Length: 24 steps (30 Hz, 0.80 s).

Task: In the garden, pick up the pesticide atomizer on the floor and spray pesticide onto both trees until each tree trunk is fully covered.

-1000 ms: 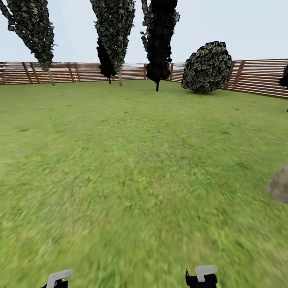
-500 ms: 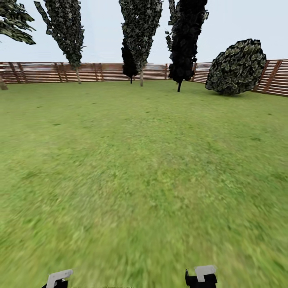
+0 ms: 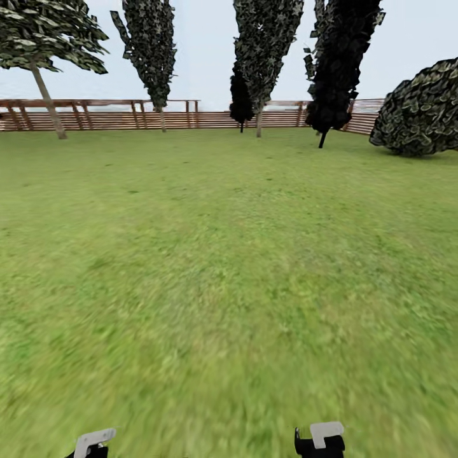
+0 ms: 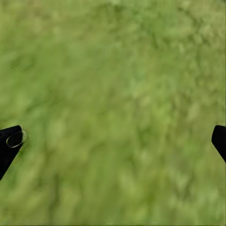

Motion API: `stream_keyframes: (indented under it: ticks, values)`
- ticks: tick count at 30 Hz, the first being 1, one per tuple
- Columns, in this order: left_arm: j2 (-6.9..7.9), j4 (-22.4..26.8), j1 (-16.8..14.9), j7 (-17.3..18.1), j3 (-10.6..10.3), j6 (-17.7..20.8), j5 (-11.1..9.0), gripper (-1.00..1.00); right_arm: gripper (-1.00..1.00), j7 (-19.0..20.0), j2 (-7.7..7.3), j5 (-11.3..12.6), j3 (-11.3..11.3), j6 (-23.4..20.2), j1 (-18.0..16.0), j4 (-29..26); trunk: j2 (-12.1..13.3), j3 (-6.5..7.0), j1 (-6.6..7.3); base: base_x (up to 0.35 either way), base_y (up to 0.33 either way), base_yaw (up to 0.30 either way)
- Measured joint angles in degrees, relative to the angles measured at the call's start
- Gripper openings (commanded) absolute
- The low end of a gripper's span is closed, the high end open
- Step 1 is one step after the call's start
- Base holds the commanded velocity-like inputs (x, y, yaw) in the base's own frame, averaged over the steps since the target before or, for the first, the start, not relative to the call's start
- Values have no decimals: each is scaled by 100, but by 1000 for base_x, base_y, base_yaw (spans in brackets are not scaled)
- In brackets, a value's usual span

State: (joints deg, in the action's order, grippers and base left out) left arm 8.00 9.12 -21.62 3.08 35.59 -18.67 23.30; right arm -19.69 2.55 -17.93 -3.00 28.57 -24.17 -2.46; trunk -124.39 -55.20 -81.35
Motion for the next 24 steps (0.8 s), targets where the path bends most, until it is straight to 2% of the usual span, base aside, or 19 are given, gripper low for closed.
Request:
stream_keyframes:
  ticks: [24]
  values:
    - [0, -7, 1, 0, 0, 2, 0, -100, 100, 0, 0, 0, 1, 0, 0, 0, 0, 0, 0, 0, 302, 283]
